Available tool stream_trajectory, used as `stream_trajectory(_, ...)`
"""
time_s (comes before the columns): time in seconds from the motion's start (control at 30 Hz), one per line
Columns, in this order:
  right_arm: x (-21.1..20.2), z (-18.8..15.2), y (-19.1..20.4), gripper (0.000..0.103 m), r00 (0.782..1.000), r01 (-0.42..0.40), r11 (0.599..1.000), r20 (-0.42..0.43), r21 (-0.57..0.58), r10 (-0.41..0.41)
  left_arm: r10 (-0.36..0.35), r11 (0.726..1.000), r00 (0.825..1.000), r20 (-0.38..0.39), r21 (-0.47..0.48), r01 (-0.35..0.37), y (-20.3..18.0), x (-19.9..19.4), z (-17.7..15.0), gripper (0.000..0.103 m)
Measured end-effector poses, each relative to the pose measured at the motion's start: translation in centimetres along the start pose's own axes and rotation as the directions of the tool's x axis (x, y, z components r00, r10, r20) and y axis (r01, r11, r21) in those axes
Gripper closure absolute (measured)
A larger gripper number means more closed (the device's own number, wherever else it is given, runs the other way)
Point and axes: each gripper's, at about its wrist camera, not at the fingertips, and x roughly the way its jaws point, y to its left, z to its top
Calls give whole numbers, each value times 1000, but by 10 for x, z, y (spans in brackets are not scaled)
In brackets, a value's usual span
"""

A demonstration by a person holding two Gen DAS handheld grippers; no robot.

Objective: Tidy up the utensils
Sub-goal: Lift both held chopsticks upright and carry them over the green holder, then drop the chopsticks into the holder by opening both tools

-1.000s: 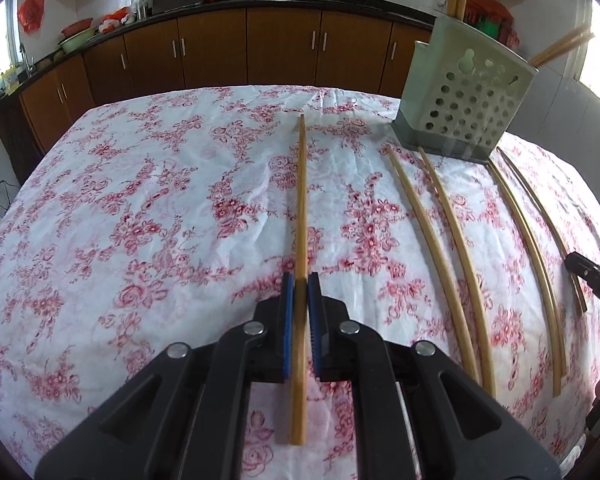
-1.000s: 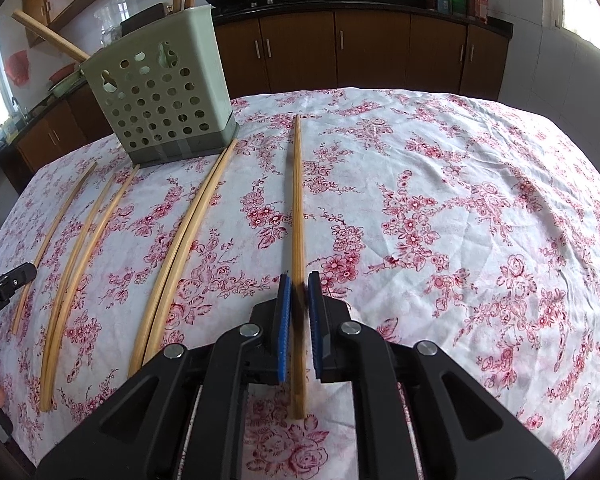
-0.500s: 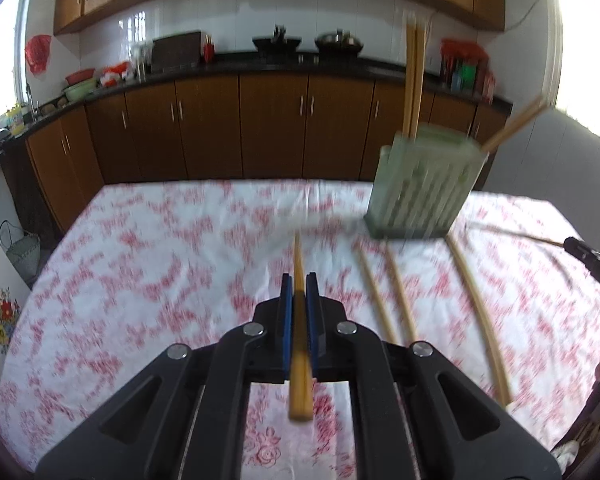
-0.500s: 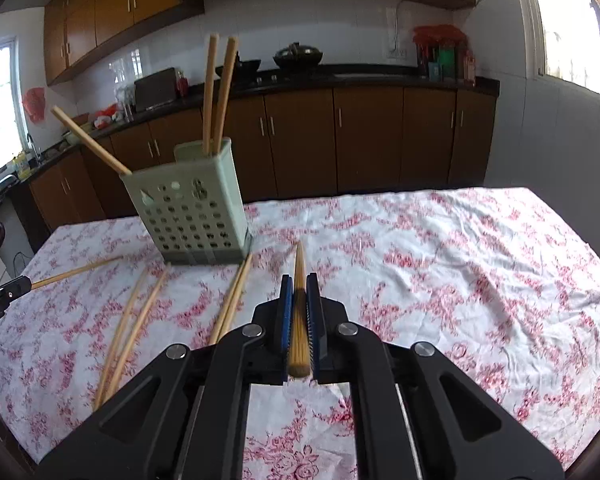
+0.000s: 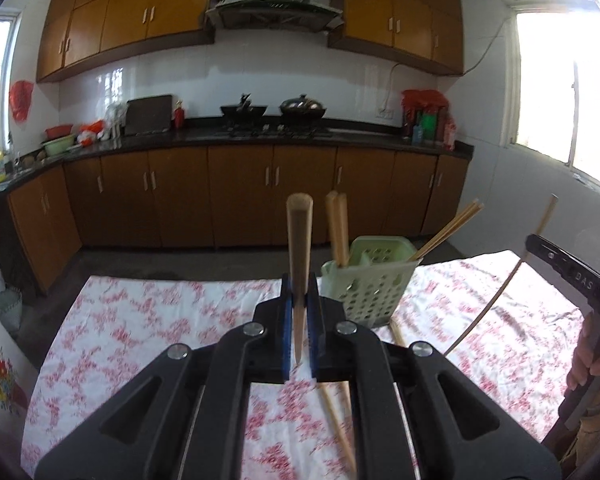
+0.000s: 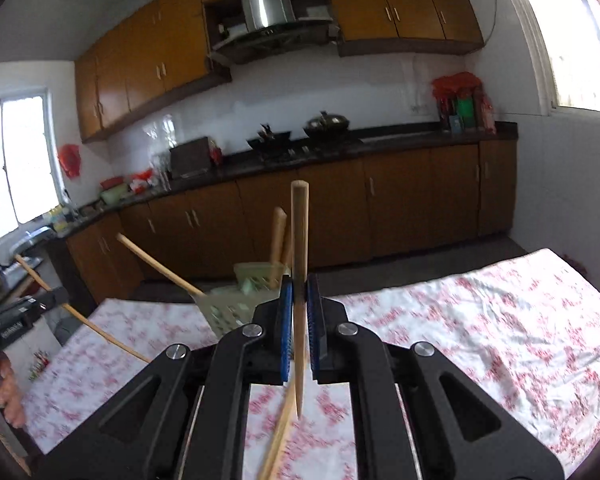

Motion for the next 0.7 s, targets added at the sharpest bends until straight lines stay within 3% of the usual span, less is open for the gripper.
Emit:
stream_trajectory(0.23, -2, 45, 21, 95, 983, -52, 999, 178, 8, 50, -69, 998, 990, 126, 12, 67, -32, -5, 48, 95)
stream_trajectory(0.43, 16, 65, 21, 95, 951, -16, 999, 308, 38, 3, -62, 998, 974, 218, -2, 64, -48, 11, 84, 95)
stream_trajectory(0.53, 37, 61, 20, 95, 950, -4, 999, 312, 55, -13, -48, 998, 975, 218, -15, 53, -51, 35, 85, 95)
stream_trajectory(0.7, 64, 47, 22, 95, 970, 22, 999, 243, 35, -30, -71, 995, 985, 157, -52, 80, -46, 76, 72, 95)
